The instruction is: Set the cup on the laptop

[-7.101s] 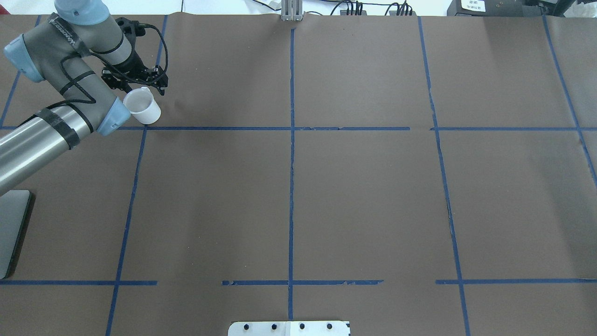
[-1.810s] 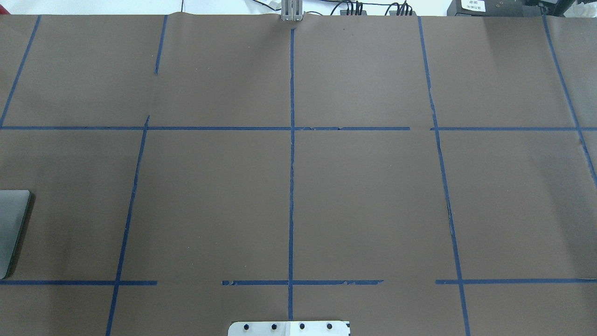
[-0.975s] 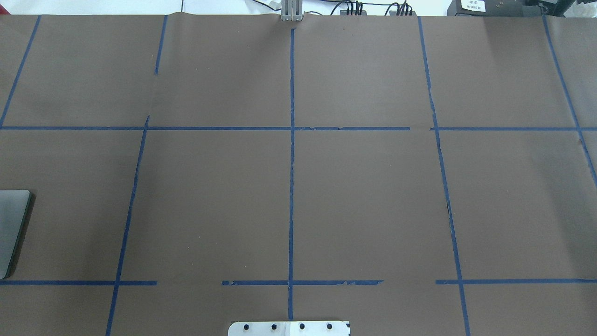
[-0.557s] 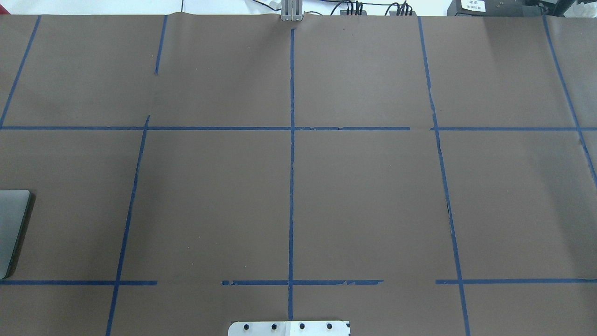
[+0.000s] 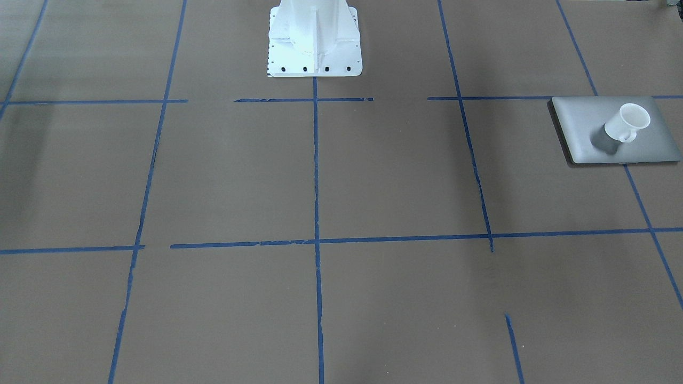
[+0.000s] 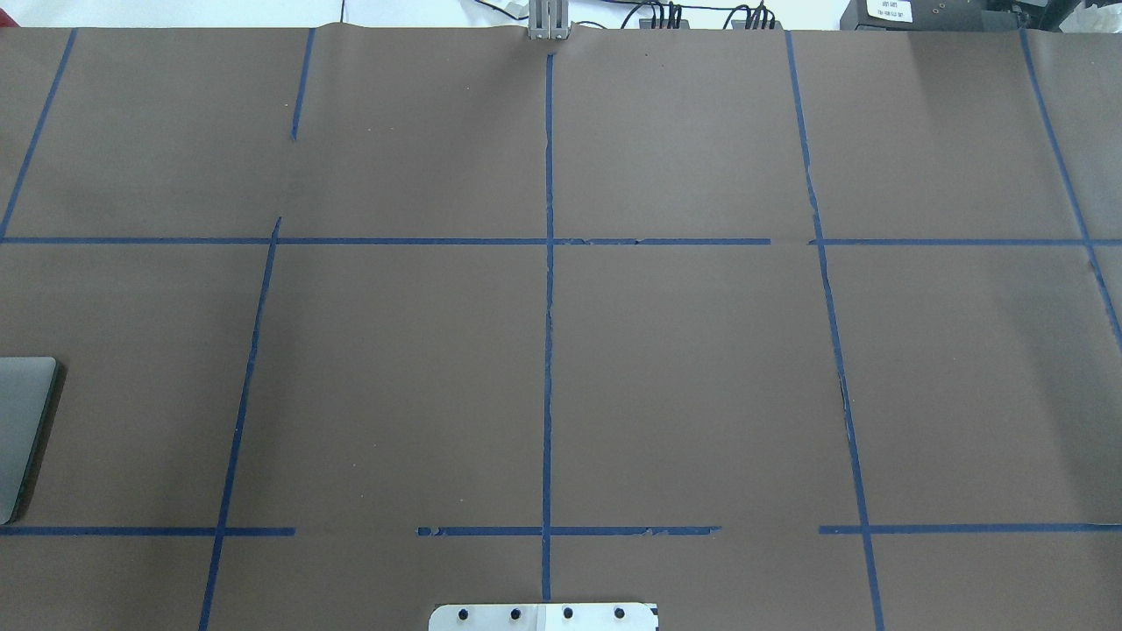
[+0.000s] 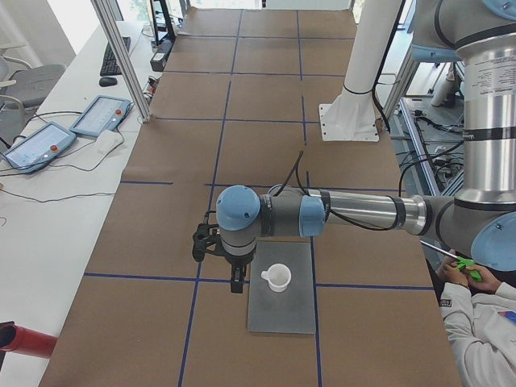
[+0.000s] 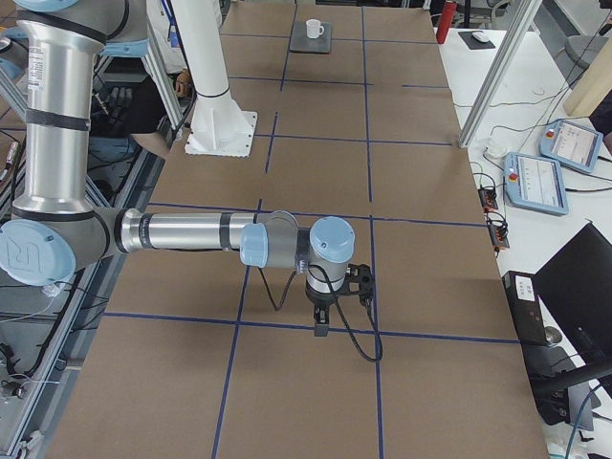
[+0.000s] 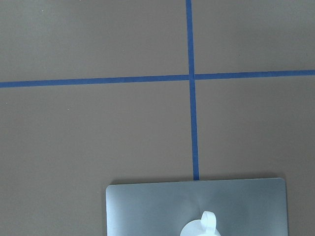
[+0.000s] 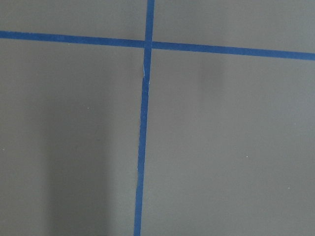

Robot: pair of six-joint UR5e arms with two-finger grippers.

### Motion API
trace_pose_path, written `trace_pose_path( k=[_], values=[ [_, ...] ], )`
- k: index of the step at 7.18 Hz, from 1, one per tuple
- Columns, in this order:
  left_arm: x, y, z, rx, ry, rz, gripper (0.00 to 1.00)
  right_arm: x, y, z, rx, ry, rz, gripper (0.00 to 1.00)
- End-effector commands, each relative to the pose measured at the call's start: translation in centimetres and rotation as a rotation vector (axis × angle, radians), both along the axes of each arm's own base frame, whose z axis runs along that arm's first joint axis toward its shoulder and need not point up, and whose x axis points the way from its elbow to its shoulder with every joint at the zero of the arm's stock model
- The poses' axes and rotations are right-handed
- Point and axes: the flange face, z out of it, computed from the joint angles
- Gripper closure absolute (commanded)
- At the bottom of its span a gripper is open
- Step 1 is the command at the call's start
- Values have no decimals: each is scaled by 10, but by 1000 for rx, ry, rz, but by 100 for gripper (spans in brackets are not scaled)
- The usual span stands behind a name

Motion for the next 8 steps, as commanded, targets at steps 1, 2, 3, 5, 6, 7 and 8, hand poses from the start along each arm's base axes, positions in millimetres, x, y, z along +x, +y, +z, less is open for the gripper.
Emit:
trace_pose_path(
  k=[1,2,3,5,6,7,8],
  values=[
    [2,1,1,-4,-5,9,0,0,0,0,-1,-1,0,0],
    [7,-1,1,-2,-7,20,0,0,0,0,-1,-1,0,0],
    [7,-1,1,-4,-7,22,0,0,0,0,-1,-1,0,0],
    [8,-2,-2,2,-7,23,0,0,0,0,-1,-1,0,0],
    [8,-2,-1,2,-7,23,0,0,0,0,1,-1,0,0],
    [8,-2,-2,5,-7,24,0,0,0,0,1,-1,0,0],
    [8,-2,-1,3,-7,24,0,0,0,0,-1,-1,0,0]
  ],
)
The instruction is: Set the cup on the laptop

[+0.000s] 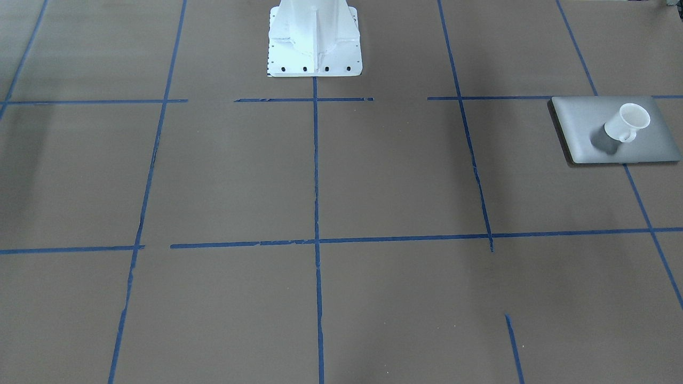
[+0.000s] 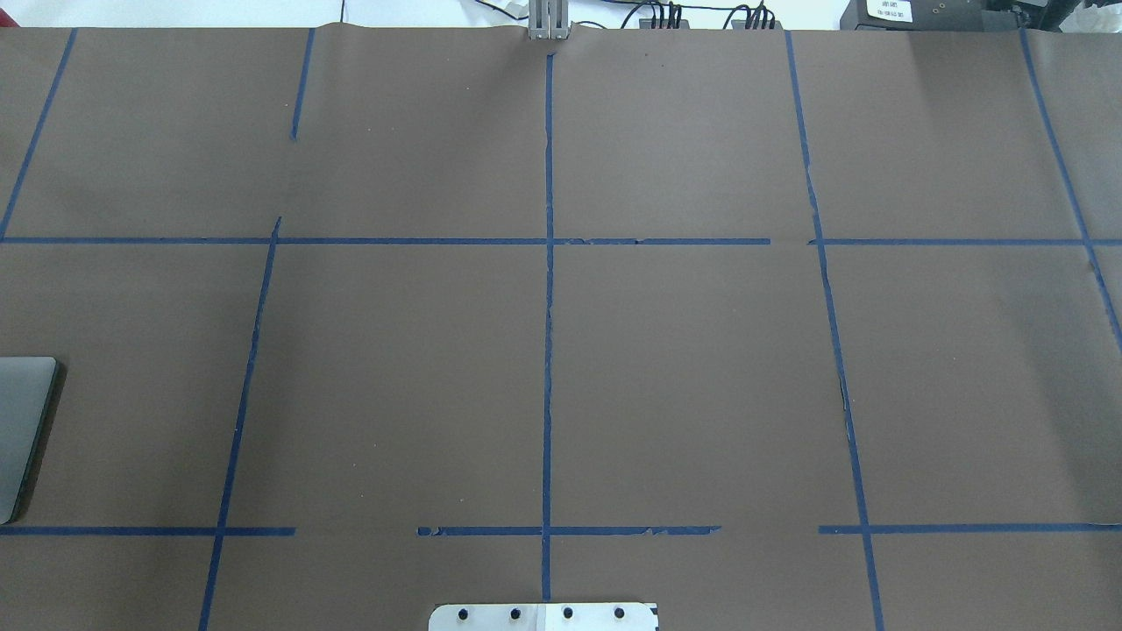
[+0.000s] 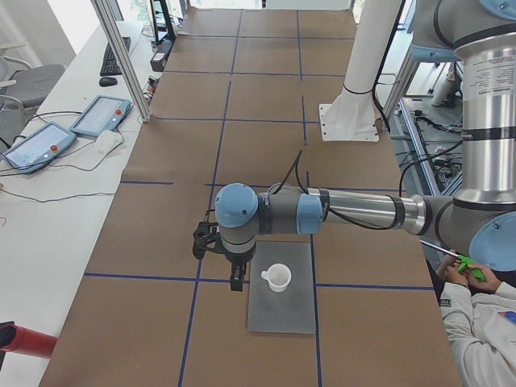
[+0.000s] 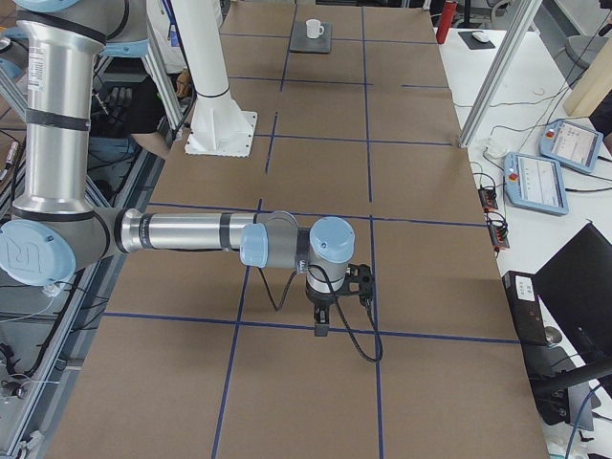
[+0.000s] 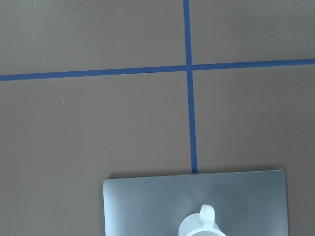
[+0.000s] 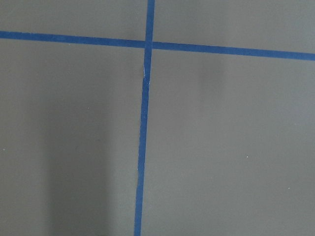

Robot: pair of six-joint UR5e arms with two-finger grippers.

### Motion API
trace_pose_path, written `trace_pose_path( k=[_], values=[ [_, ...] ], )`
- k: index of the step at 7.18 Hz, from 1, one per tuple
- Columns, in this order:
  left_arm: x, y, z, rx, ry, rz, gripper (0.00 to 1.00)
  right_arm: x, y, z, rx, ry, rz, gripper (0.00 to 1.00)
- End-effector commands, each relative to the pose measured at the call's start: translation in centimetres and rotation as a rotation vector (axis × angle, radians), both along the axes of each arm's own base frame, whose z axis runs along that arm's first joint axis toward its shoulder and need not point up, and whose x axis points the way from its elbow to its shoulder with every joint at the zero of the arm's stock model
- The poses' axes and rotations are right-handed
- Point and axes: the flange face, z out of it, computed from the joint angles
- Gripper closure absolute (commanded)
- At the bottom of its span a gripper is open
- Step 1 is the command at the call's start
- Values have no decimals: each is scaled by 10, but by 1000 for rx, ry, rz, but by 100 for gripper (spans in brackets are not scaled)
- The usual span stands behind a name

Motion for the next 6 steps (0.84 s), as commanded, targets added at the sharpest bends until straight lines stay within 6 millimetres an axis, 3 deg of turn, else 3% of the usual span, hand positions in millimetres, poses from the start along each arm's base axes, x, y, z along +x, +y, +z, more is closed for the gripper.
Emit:
trace_pose_path(
  k=[1,6],
  values=[
    [1,0,2,-3,0,2,0,0,0,0,-1,0,0,0],
    [0,-6,-3,7,-1,2,0,0,0,0,-1,2,0,0]
  ],
)
